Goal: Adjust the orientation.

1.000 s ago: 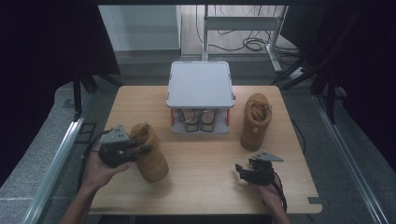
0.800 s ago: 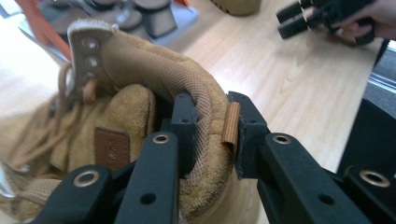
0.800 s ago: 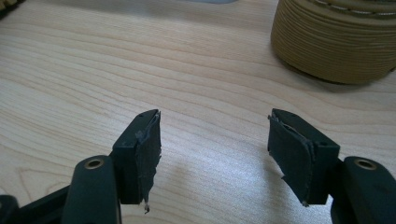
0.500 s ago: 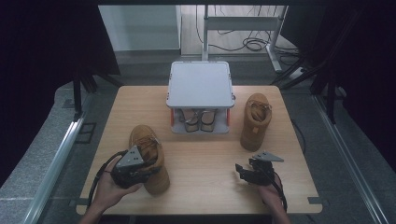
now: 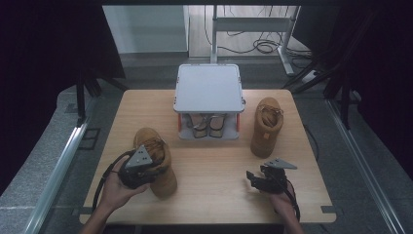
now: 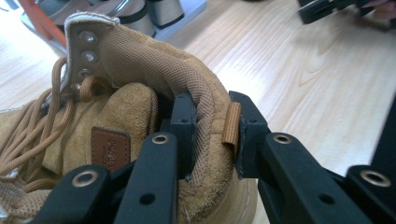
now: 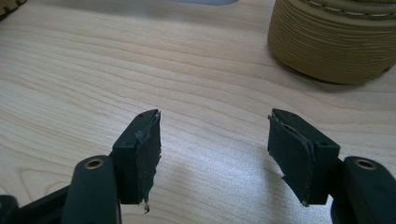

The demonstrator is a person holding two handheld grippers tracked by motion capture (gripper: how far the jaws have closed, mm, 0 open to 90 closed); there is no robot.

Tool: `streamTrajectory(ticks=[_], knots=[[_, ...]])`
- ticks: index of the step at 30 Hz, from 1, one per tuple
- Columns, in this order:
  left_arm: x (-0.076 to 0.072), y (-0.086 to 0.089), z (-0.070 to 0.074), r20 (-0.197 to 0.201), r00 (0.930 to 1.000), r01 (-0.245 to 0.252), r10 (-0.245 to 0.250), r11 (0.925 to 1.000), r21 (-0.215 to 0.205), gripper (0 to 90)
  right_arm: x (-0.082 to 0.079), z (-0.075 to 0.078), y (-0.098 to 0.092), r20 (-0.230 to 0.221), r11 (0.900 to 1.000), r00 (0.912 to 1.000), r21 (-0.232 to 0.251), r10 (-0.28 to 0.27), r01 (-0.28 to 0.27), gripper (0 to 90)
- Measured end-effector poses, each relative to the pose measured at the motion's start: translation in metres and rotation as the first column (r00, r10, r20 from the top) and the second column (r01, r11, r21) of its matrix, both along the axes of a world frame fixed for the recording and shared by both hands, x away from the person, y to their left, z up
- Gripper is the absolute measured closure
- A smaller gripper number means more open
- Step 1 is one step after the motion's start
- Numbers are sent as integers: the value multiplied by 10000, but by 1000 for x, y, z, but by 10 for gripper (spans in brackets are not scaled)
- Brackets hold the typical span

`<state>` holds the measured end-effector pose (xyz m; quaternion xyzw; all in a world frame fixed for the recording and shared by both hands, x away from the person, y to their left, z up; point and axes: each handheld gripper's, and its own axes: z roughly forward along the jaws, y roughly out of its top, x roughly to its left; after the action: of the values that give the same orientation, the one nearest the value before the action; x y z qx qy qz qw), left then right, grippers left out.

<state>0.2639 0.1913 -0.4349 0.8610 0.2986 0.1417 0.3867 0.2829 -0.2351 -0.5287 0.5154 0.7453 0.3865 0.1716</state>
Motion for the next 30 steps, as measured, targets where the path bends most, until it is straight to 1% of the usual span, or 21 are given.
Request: streamTrajectory(ticks=[2, 3, 5, 7, 11, 13, 16, 18, 20, 22, 23, 24, 25, 26, 28, 30], knots=[[0, 0, -1, -25, 10000, 17, -17, 10000, 25, 738, 0, 0, 0, -3, 10000, 10000, -12, 10, -10, 351], [-1, 0, -1, 30, 10000, 14, -14, 10000, 78, 738, 0, 0, 0, -13, 10000, 10000, -31, 15, -15, 351], [-1, 1, -2, -26, 10000, 15, -15, 10000, -42, 737, 0, 0, 0, -11, 10000, 10000, -40, 1, -1, 351], [-2, 2, -2, -53, 10000, -8, 8, 10000, -73, 736, 0, 0, 0, -9, 10000, 10000, -40, 9, -9, 351], [-6, 2, -3, 0, 9999, -156, 156, 9998, -85, 715, 0, 0, 1, -9, 10000, 10000, -31, 35, -35, 351], [-10, 1, -3, 99, 9994, -324, 325, 9994, -84, 699, 0, 0, 0, -6, 10000, 10000, -18, 38, -38, 351], [-11, -1, -3, 114, 9993, -360, 362, 9993, -132, 625, 1, 0, 0, -2, 10000, 10000, -17, 23, -23, 351], [-16, -7, -2, 412, 9976, -556, 559, 9984, -80, 589, 1, 0, 0, 2, 10000, 10000, -27, 21, -21, 351], [-18, -11, -1, 561, 9959, -710, 710, 9975, -27, 545, 0, 0, 0, 0, 10000, 10000, -11, 16, -16, 351], [-20, -11, 3, 771, 9934, -826, 845, 9962, -282, 518, 1, 0, -1, 33, 10000, 10000, -20, 3, -3, 351], [-20, -11, 3, 771, 9934, -826, 845, 9962, -282, 497, 1, 0, -1, 33, 10000, 10000, -20, 3, -3, 351], [-21, -9, 8, 869, 9897, -1094, 1139, 9925, -548, 480, 0, 0, -1, 23, 10000, 10000, -3, -4, 4, 351], [-21, -9, 8, 869, 9897, -1094, 1139, 9925, -548, 477, 0, 0, -1, 23, 10000, 10000, -3, -4, 4, 351], [-22, -8, 12, 857, 9885, -1178, 1243, 9900, -771, 477, 0, 0, -1, 26, 10000, 10000, -4, 4, -4, 350], [-23, -9, 13, 854, 9890, -1140, 1209, 9901, -816, 477, 0, 0, -1, 21, 10000, 10000, -13, 6, -6, 350], [-29, -17, 15, 1163, 9868, -1022, 1123, 9907, -899, 534, 0, 0, 0, 8, 10000, 10000, -20, 22, -22, 350]])
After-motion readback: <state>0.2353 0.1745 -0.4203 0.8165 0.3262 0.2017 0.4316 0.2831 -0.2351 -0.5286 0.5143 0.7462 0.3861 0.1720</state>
